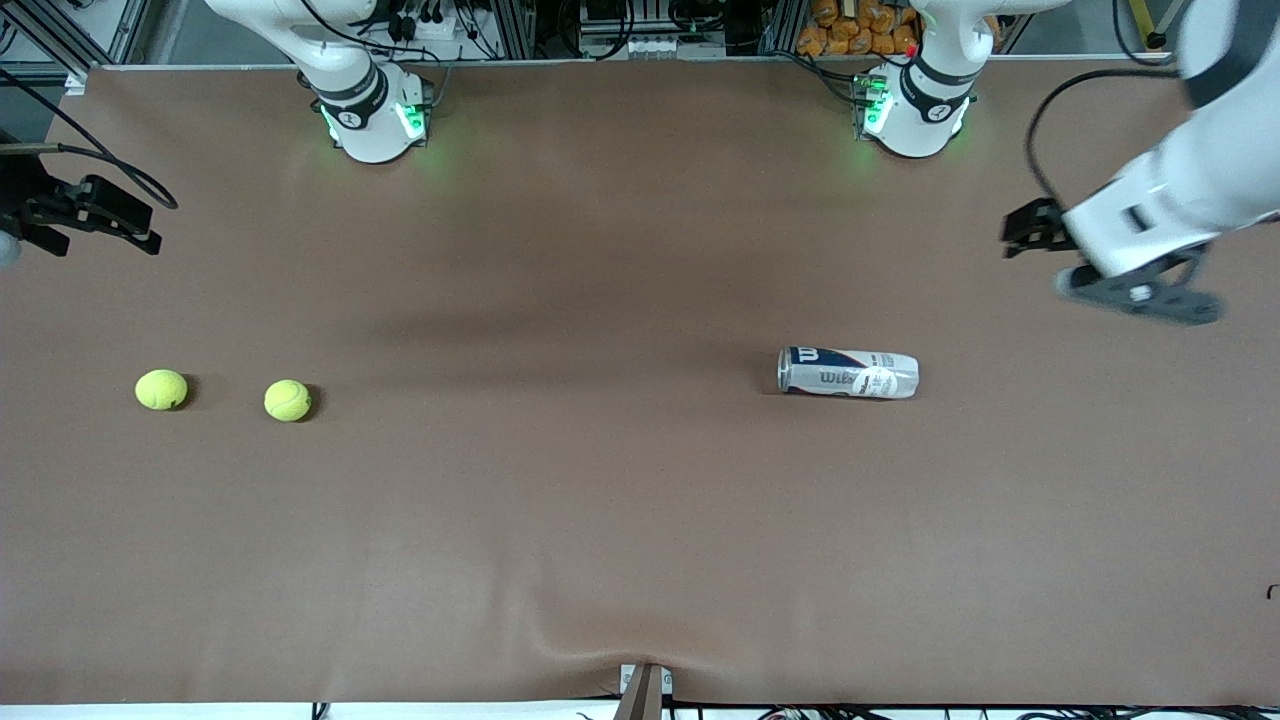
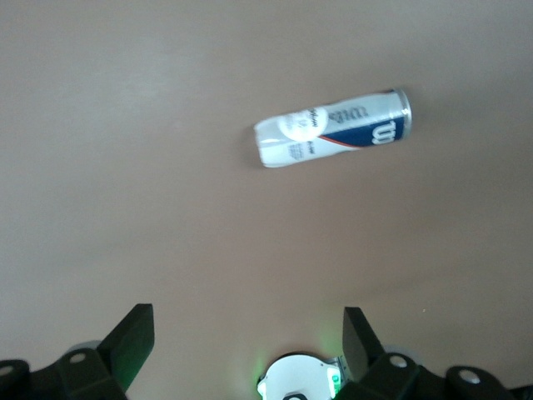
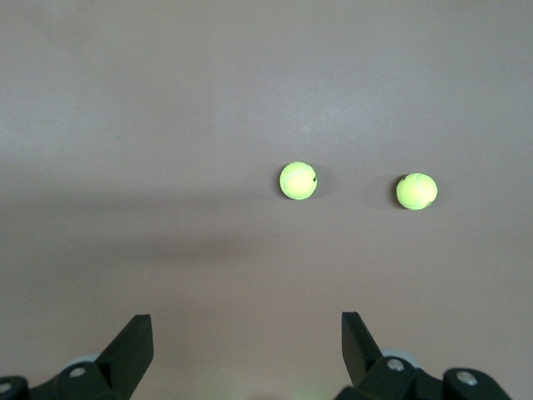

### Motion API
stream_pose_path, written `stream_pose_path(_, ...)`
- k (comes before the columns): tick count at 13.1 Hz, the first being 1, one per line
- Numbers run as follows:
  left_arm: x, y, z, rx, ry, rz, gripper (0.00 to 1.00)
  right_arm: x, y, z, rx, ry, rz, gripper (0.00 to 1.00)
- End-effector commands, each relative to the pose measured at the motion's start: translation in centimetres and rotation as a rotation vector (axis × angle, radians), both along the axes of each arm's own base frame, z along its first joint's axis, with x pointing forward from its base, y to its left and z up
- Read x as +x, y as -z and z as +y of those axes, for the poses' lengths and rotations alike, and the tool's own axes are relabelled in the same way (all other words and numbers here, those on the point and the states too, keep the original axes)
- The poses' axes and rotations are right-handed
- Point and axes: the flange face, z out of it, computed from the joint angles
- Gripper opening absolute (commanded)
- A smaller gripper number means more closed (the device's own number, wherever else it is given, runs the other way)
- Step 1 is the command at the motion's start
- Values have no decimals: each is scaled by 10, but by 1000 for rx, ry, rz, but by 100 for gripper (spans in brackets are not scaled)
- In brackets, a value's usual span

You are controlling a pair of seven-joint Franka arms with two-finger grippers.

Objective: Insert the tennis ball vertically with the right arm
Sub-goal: 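Lower the left gripper and grasp the lying Wilson can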

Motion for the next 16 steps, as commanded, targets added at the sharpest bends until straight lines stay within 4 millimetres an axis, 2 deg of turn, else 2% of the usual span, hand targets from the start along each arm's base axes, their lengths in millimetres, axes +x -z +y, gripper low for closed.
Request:
stream_pose_path(1, 20, 56, -48, 49, 183, 53, 100, -7, -4, -3, 12, 5, -1, 100)
stream_pose_path(4, 35, 121, -101, 159, 427, 51, 100, -7, -4, -3, 12, 5, -1, 100)
stream_pose_path(6, 30, 157, -141, 232, 596, 65, 100, -7, -5, -2, 14, 5, -3, 100)
stream_pose_path(7, 29, 171, -149, 272, 667, 80, 100, -7, -4, -2, 14, 5, -1, 100)
stream_pose_path(9, 29, 203, -145, 250, 779, 146, 100, -7, -5, -2, 14, 5, -3, 100)
stream_pose_path(12, 5, 253, -139, 230, 901, 223, 100, -7, -5, -2, 14, 5, -3, 100)
stream_pose_path(14, -8, 275, -135, 209, 1024, 225, 100, -7, -5, -2, 14, 5, -3, 100)
stream_pose_path(16, -11, 293, -119, 184, 1080, 222, 100, -7, -5, -2, 14, 5, -3, 100)
